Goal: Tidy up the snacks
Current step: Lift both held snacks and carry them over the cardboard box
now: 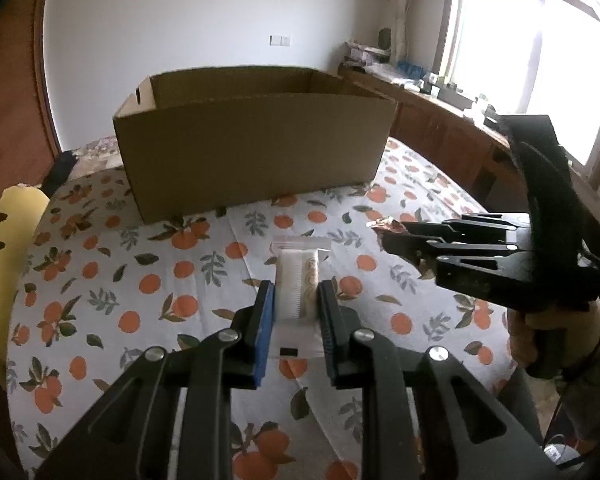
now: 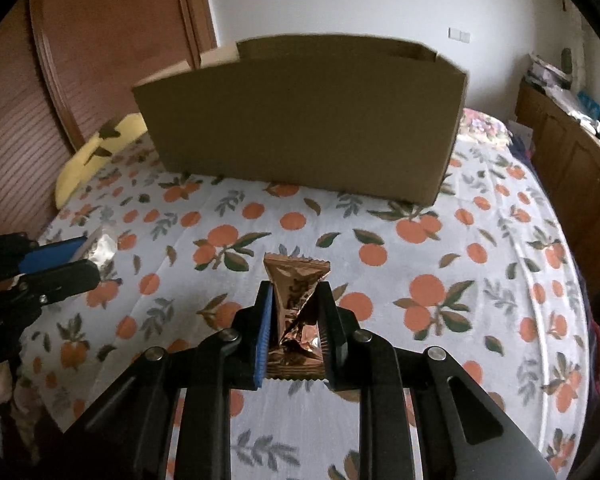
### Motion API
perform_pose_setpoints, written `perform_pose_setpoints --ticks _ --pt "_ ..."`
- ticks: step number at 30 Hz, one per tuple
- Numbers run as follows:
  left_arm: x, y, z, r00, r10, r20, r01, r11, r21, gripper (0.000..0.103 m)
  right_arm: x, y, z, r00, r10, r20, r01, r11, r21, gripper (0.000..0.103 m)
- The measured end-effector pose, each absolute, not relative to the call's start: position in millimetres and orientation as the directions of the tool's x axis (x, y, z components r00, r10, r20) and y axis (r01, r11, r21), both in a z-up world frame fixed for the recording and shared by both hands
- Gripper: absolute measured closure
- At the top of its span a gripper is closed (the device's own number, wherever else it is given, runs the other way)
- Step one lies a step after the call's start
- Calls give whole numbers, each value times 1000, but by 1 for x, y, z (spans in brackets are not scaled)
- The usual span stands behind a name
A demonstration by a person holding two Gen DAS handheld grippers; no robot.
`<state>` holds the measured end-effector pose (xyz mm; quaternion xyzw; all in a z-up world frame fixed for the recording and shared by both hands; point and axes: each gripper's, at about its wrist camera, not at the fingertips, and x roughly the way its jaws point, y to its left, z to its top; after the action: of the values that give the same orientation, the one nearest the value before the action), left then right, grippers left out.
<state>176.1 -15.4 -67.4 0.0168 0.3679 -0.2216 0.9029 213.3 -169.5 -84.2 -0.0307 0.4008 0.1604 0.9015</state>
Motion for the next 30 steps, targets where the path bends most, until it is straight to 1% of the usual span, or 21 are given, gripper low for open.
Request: perform_pose_setpoints --ticks 7,15,22,30 --pt "170 -11 -42 670 -388 -633 413 903 -116 83 195 -181 -51 672 293 -680 -323 942 87 84" --pt "180 -6 -16 705 -395 -589 414 904 -111 83 183 -194 -21 706 309 -637 -335 939 84 84" --pt "202 -6 -1 722 -398 -566 421 902 -97 83 186 -198 -1 725 311 -615 -354 934 55 84" --pt "248 -4 10 735 -394 -552 414 905 -96 83 219 -188 22 741 309 -595 -383 924 3 84"
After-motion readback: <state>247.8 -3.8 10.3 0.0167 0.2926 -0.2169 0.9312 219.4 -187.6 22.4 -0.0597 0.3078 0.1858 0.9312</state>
